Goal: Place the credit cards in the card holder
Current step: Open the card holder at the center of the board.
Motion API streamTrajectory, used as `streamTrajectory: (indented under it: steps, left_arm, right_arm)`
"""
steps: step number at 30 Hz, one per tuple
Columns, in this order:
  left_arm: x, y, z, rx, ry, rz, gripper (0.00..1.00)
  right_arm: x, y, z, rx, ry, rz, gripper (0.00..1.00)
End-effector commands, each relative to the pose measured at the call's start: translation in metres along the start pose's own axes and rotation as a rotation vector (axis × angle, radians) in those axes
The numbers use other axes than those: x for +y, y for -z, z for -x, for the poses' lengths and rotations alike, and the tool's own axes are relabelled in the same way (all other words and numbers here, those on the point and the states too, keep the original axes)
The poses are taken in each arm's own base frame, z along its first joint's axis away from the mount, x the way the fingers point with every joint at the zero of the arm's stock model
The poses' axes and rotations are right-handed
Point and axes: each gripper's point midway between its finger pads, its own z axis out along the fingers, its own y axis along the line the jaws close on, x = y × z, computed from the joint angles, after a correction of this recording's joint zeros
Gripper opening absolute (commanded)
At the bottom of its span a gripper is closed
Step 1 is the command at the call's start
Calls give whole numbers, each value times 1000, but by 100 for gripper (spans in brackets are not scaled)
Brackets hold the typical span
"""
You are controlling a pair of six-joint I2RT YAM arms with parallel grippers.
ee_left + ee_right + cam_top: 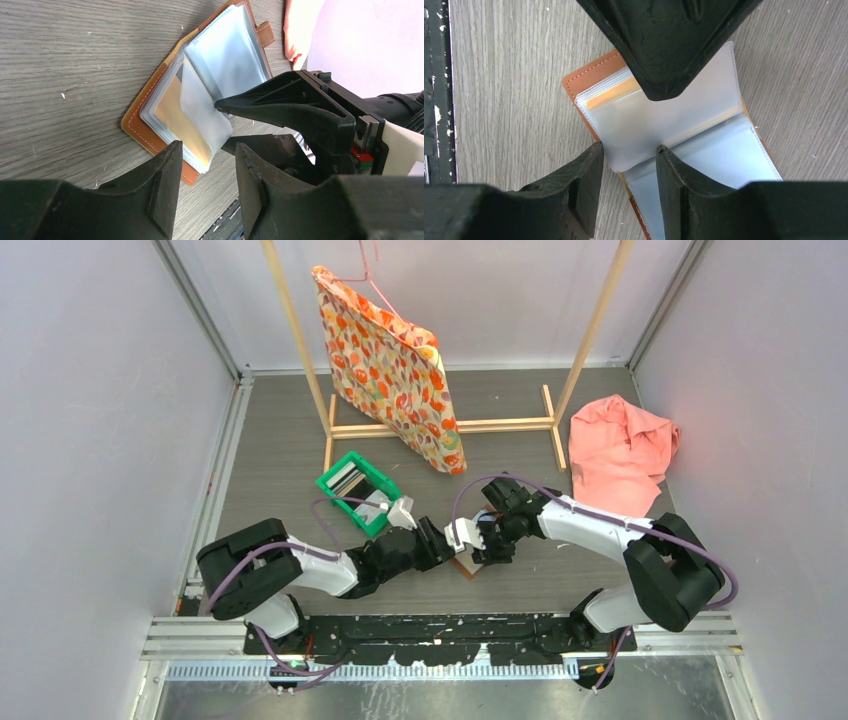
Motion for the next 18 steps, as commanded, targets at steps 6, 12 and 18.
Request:
streamTrajectory:
  steps: [6,12,18]
  left_arm:
    - [-27,-13,8,-28,51,-81,46]
    - [-35,-22,5,-17,50,-94,44]
    - [-29,-36,4,-9,40,-54,25]
  right_arm:
    - [-10,11,19,-54,17,-37,47]
    - [-10,11,20,-55,14,-36,46]
    - [-6,24,31,-97,-26,4,59]
